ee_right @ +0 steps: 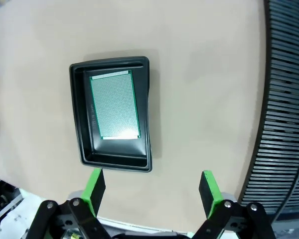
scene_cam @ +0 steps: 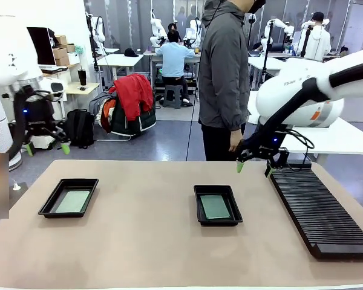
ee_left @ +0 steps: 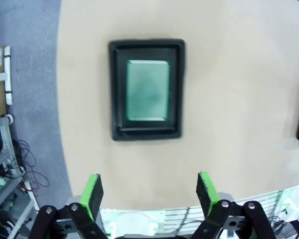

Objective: Inspect and transfer BCBs to ESD trays.
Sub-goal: Pick up the ESD tray and place it on the left side of the table.

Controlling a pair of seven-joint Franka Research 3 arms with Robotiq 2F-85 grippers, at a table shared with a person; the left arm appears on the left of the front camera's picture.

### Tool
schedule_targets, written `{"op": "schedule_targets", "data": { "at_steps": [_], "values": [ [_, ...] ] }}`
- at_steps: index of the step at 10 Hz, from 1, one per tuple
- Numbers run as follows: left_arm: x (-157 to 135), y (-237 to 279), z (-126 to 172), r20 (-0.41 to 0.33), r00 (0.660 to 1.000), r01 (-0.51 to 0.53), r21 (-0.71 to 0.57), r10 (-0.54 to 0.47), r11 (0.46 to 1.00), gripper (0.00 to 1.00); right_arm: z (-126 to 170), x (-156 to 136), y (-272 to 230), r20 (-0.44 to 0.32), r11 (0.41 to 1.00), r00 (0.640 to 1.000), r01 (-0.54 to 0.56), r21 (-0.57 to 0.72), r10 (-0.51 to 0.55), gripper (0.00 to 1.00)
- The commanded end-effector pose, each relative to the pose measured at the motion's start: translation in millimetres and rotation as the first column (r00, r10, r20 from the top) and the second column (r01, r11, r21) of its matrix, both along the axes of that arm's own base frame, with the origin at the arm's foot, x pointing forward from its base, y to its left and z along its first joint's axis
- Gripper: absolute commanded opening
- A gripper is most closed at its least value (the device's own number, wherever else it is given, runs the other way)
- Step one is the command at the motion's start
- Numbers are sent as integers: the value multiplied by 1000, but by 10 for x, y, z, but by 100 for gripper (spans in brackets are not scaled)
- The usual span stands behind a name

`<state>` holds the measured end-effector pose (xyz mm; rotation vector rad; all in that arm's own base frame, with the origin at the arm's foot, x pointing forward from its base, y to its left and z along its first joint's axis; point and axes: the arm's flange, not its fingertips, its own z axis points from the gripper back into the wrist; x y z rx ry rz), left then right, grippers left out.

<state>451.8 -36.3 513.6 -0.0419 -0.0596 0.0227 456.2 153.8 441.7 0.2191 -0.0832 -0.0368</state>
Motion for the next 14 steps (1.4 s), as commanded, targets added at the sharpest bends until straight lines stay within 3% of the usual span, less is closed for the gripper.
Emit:
{"op": "schedule_targets", "data": {
  "at_steps": [1, 5, 10, 12, 14],
  "values": [
    [-217, -420, 42, -2, 999, -54, -28, 54, 998, 100, 39, -129, -348, -12, 990, 999, -29, 135, 31, 100],
    [-412, -1511, 99, 10, 997, -82, -48, 83, 995, 100, -13, -128, -893, -9, 947, 997, -76, 311, 83, 100],
    [-541, -2728, -43, 45, 996, -73, 2, 73, 997, 100, -230, -68, -1481, -5, 886, 993, -101, 452, 115, 100],
    [-513, -3097, -126, 54, 996, -78, 4, 78, 997, 100, -299, -90, -1684, -1, 868, 992, -110, 484, 126, 100],
    [-443, -3456, -233, 62, 995, -77, 23, 75, 997, 100, -237, -106, -1509, -11, 903, 994, -95, 419, 109, 100]
  ]
}}
